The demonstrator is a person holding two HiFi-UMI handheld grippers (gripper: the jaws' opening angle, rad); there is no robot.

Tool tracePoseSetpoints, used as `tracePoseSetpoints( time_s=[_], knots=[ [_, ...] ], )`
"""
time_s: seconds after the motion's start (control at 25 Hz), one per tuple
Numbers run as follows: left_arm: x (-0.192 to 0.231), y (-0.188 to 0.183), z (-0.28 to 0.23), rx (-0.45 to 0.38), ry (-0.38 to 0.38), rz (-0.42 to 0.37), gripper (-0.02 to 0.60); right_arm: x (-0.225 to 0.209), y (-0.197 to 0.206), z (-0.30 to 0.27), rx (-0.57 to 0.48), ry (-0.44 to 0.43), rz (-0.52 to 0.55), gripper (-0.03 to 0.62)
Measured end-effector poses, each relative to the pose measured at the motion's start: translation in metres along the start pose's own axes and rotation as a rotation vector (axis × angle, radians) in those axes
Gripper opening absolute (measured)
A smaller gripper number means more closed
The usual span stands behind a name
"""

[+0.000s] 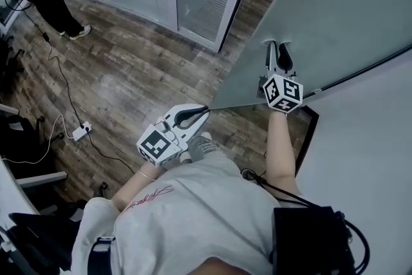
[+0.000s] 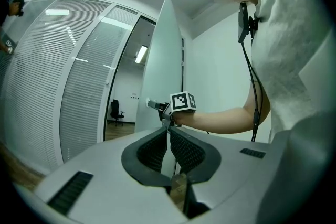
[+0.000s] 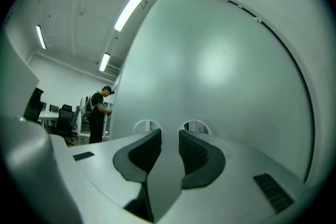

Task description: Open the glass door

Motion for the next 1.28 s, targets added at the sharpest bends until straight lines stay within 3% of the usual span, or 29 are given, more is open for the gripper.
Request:
tracePoseSetpoints(
  time_s=[0.4,1.28],
  knots=[
    [-0.044,-0.007,0.008,-0.015,-0.004,-0.043,0.035,0.016,-0.005,0.056,-0.003,-0.040,-0.011,0.114],
    [-0.211,0.012,0.029,-0.046,-0.202,0.014,0.035,0.040,-0.020,0.173,-0.012,-0.253,-0.031,0.114]
  ],
)
Point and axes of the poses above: the fingertips, and each gripper's own axes: z backward along the fingers, x to its left, y out of its underside, the point moved 1 cm from there along z, backward along the fingers, and after that the axes turned 13 degrees about -y, right-handed, at the moved point
